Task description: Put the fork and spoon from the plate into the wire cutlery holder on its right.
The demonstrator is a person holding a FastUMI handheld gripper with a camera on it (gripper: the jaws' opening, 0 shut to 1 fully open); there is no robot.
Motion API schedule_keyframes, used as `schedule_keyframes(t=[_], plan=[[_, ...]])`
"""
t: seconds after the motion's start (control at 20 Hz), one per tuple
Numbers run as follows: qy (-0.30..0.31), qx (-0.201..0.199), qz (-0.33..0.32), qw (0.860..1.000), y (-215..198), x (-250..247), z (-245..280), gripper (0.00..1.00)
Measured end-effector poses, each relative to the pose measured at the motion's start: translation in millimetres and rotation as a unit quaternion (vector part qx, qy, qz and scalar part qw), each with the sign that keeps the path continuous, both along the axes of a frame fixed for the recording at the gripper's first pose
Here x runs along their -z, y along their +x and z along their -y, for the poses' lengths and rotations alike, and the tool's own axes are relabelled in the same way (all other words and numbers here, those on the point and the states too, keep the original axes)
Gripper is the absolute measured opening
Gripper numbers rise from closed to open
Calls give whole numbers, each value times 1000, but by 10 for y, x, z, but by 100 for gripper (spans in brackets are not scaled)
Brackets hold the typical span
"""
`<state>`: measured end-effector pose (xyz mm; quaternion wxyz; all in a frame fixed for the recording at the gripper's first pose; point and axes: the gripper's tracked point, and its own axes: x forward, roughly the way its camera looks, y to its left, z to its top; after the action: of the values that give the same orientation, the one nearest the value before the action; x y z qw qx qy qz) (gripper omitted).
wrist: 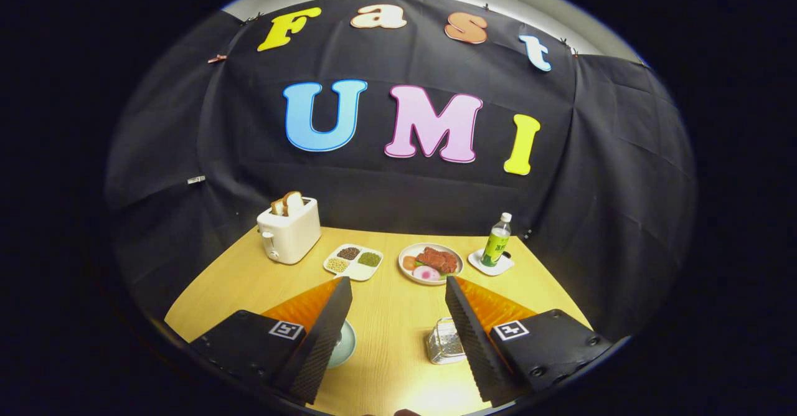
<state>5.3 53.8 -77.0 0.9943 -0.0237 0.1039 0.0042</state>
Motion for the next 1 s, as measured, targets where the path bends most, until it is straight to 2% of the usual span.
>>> schedule_keyframes(t=[0.25, 0.45, 0.6, 0.8, 1.0], plan=[[34, -36, -75, 996, 163, 456, -386, 95], [32, -57, -136, 989, 245, 899, -608, 94], [42, -83, -205, 974, 234, 1345, -831, 93], [66, -86, -304, 946, 128, 1889, -1032, 96], [24, -99, -327, 940, 158, 2151, -1124, 94]])
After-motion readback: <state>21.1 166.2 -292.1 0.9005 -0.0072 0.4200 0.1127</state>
